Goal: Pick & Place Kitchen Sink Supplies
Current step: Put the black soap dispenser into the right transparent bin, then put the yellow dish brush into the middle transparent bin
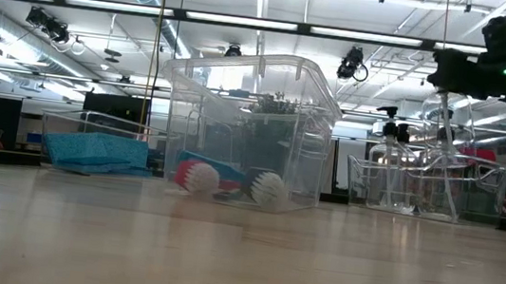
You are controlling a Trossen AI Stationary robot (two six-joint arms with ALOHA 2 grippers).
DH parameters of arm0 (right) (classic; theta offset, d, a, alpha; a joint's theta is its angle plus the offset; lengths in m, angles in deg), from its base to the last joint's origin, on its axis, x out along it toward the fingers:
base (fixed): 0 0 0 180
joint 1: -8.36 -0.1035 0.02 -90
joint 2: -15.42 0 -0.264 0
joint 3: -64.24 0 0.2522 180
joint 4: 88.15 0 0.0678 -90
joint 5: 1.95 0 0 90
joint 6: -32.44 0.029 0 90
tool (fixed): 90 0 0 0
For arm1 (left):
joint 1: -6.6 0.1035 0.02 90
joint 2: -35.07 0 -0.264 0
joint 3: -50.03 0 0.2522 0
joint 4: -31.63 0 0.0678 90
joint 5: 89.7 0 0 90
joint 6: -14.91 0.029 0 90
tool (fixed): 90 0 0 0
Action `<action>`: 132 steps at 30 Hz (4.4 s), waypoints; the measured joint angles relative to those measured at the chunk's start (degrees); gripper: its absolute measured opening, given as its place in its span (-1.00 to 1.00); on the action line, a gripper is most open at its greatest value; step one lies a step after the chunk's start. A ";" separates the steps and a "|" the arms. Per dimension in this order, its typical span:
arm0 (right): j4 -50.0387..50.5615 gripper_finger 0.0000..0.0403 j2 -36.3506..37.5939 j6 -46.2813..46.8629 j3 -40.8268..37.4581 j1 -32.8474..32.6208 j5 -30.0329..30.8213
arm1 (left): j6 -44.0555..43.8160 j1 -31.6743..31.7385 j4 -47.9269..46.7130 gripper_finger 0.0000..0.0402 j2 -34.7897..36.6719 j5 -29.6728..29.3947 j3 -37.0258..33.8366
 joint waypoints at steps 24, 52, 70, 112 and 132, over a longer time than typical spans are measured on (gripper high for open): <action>2.58 -0.31 -4.39 9.14 0.04 0.02 -4.18 | 0.07 0.02 0.02 0.60 0.00 0.05 0.00; -0.74 0.23 -5.44 10.57 0.07 0.02 -1.54 | 0.02 0.01 0.02 0.60 0.00 2.85 0.00; -2.45 0.24 -5.44 1.42 7.65 -1.56 -11.33 | 0.42 -0.15 -0.08 0.60 0.62 2.61 0.00; 33.01 0.24 -18.29 10.39 35.87 -12.39 -25.89 | 4.91 -38.78 -4.64 0.60 3.61 13.01 -11.33; 37.24 0.24 -18.29 10.39 35.87 -12.35 -31.50 | -1.57 -48.73 18.16 0.60 -0.79 11.03 -24.15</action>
